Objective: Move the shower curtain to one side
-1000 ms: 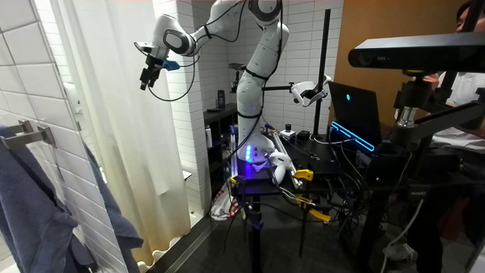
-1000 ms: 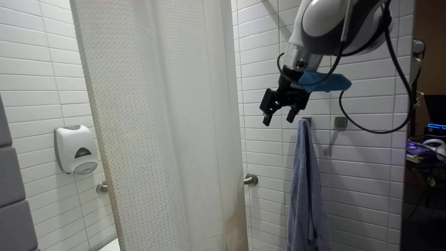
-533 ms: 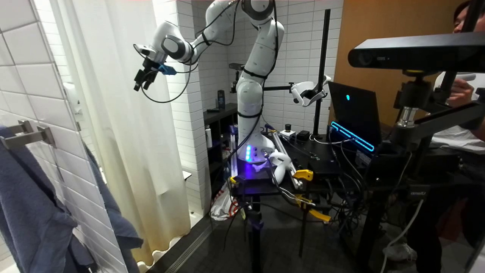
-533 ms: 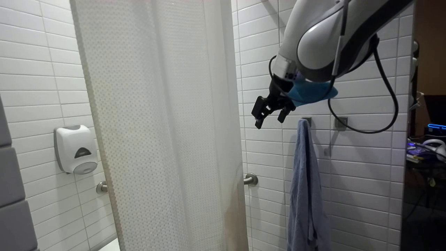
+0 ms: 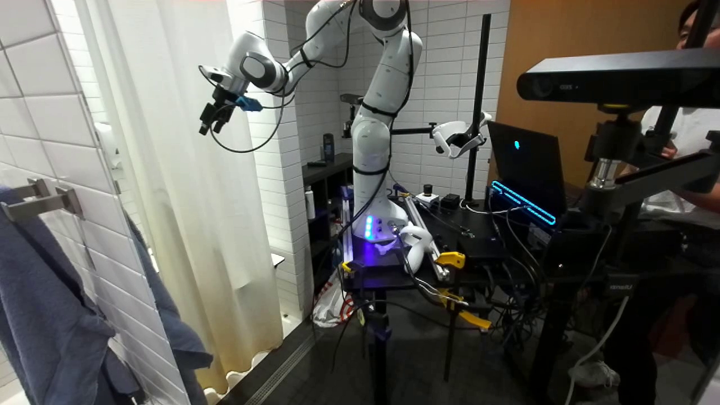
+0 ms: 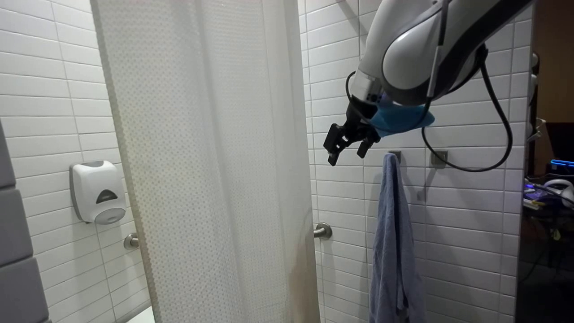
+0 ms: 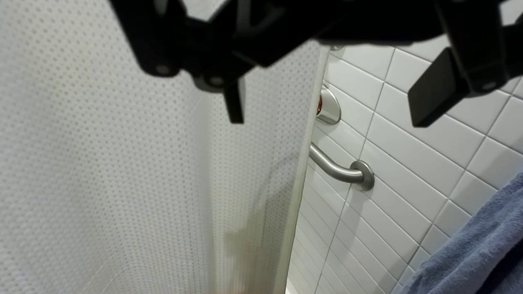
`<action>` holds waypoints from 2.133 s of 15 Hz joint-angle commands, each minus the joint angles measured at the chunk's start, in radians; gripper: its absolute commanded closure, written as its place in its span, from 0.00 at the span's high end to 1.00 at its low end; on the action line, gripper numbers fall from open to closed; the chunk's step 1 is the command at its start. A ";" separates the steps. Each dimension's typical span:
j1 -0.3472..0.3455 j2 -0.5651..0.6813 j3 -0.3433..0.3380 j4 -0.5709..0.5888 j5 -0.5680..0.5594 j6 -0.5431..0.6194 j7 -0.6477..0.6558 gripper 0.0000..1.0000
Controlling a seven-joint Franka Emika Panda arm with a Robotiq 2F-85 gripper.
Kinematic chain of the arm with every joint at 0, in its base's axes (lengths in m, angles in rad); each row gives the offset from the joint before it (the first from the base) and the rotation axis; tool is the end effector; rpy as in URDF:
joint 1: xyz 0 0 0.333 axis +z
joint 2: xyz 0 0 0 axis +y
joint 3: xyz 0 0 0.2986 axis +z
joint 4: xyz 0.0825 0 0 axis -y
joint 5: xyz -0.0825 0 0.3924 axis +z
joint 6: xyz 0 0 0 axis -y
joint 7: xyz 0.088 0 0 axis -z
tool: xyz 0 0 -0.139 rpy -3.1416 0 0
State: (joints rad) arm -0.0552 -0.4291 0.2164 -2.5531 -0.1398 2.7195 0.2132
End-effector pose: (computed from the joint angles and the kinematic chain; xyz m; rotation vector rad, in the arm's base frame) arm 0.4731 0.0800 0.4320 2.9283 0.0973 0.9117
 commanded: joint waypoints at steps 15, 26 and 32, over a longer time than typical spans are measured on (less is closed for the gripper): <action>-0.177 0.250 0.081 0.174 -0.252 0.239 0.047 1.00; -0.145 0.489 0.024 0.419 -0.175 0.227 -0.034 1.00; -0.144 0.501 0.012 0.453 -0.215 0.227 -0.024 1.00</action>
State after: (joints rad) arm -0.1996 0.0722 0.2284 -2.1004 -0.3550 2.9467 0.1896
